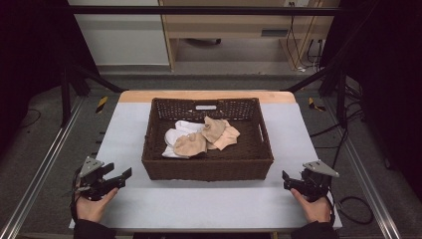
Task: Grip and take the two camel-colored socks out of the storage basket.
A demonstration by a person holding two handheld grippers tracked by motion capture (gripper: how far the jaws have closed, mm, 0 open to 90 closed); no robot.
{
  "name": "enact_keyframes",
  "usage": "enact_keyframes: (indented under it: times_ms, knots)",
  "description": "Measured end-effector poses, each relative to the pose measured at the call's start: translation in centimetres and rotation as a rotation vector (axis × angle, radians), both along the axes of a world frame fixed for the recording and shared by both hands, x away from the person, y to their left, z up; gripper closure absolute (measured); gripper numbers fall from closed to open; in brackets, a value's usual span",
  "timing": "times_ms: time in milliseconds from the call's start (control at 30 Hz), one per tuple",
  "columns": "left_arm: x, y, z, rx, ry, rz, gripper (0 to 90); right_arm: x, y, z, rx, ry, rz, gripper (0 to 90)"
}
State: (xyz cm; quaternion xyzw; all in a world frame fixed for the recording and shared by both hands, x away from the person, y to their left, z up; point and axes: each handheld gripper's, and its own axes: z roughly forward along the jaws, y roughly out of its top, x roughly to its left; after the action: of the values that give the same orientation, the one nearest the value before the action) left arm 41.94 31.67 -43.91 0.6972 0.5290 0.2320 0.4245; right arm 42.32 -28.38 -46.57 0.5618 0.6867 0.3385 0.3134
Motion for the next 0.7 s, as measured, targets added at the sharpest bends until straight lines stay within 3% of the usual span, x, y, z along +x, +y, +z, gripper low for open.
enact_keyframes:
  times_ms: [333, 700]
  knots:
    - [-0.8, -0.6, 2.6, -0.05, -0.065, -0.006, 35.4, 0.1, 0.1, 0.0, 0.004, -0.008, 0.003, 4.2]
    - [0.4, -2.5, 6.0, -0.028, -0.133, -0.057, 39.6, -0.1, 0.1, 0.0, -0.014, 0.006, 0.016, 4.6]
